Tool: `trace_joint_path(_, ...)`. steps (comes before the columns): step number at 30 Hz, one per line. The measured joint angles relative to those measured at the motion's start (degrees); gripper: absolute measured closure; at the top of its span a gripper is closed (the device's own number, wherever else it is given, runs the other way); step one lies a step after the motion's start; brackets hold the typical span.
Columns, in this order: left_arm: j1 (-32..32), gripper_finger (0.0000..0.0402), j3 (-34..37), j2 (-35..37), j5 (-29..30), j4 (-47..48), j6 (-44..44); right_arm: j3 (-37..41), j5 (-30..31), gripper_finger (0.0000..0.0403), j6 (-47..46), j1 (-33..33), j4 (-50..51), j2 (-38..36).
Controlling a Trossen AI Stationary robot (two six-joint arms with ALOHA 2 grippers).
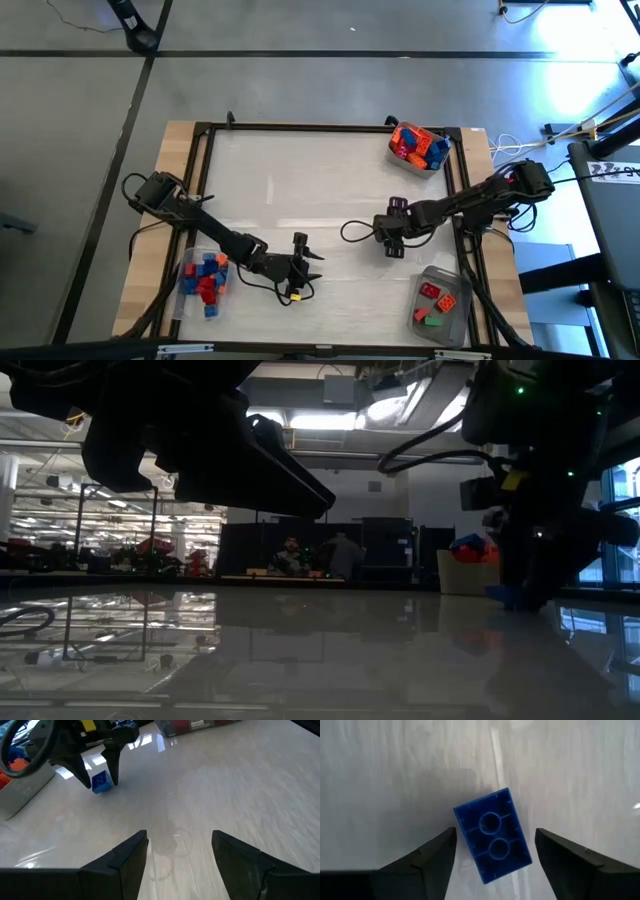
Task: Sort blocks by size
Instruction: Put the blue game piece into the black bin
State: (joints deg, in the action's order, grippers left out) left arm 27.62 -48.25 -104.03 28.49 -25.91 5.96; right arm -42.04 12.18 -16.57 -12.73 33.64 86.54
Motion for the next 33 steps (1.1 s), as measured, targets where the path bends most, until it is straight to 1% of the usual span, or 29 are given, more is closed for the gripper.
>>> trace_joint_path(3, 0.0, 0.0192, 0.0, 0.0, 0.0, 0.0, 0.0, 0.1, -0.3, 0.0159, -2.0, 0.0, -0.1, 0.0)
trace_joint_path(5, 0.0, 0.0192, 0.0, 0.0, 0.0, 0.0, 0.0, 0.1, -0.9, 0.0195, -2.5, 0.0, -0.6, 0.0)
trace_joint_path(8, 0.0, 0.0192, 0.0, 0.0, 0.0, 0.0, 0.0, 0.1, -0.9, 0.0259, -2.6, 0.0, -0.7, 0.0)
trace_joint_path(9, 0.0, 0.0192, 0.0, 0.0, 0.0, 0.0, 0.0, 0.0, -0.9, 0.0269, -2.6, 0.0, -0.7, -0.1)
trace_joint_path(12, 0.0, 0.0192, 0.0, 0.0, 0.0, 0.0, 0.0, -0.9, -2.5, 0.0269, -3.5, 0.0, 0.6, -0.2)
trace_joint_path(16, 0.0, 0.0192, 0.0, 0.0, 0.0, -0.2, 0.0, -6.1, -5.3, 0.0269, -7.1, -1.9, 7.0, -0.2)
trace_joint_path(20, 0.0, 0.0192, 0.0, 0.0, 0.0, -0.2, 0.0, -13.4, -5.9, 0.0269, -12.2, -7.1, 15.6, -0.2)
trace_joint_path(27, 0.0, 0.0192, 0.0, 0.0, 0.0, -0.1, 0.0, -26.3, -5.8, 0.0268, -27.1, -18.4, 29.3, -0.2)
trace_joint_path(30, 0.0, 0.0192, 0.0, 0.0, 0.0, -0.1, 0.0, -30.2, -5.8, 0.0268, -34.5, -23.4, 33.3, -0.2)
trace_joint_path(33, 0.0, 0.0192, 0.0, 0.0, 0.0, -0.1, 0.0, -31.5, -6.7, 0.0267, -42.6, -28.5, 35.8, -0.3)
